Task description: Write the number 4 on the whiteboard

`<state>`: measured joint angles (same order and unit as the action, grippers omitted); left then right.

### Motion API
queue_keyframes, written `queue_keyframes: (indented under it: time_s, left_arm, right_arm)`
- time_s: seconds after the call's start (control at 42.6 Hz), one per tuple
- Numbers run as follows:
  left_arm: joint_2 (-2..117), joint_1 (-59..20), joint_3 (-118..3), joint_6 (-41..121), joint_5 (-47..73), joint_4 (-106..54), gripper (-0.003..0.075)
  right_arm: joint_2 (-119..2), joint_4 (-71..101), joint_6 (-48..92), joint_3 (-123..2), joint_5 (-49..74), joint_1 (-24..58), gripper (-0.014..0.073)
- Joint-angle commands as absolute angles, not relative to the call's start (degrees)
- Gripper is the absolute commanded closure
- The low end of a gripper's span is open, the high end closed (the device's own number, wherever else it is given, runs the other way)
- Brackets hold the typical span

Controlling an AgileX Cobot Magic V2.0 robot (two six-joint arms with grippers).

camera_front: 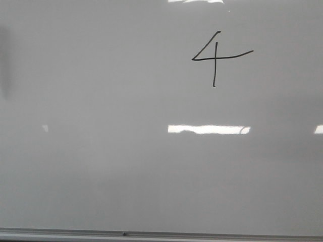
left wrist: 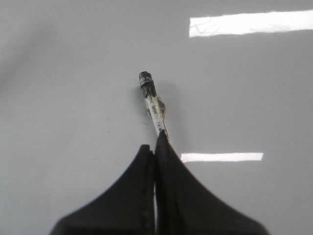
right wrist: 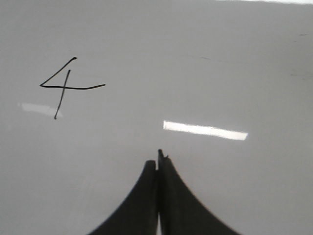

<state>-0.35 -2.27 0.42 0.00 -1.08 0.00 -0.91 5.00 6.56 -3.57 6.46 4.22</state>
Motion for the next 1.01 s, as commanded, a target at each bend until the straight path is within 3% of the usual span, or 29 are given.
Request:
queue_keyframes:
  time_s: [0.0, 0.985]
  left_arm:
    - [-1.2, -2.2, 0.7, -0.5, -5.9, -0.6, 0.0741]
    - [-1.1, -2.2, 0.7, -0.5, -5.9, -0.6, 0.0741]
  right_arm:
    - [1.9, 4.6, 6.8, 0.7, -4.3, 1.7, 0.0662]
    - [1.7, 4.6, 6.6, 0.8, 0.3, 0.8, 0.0662]
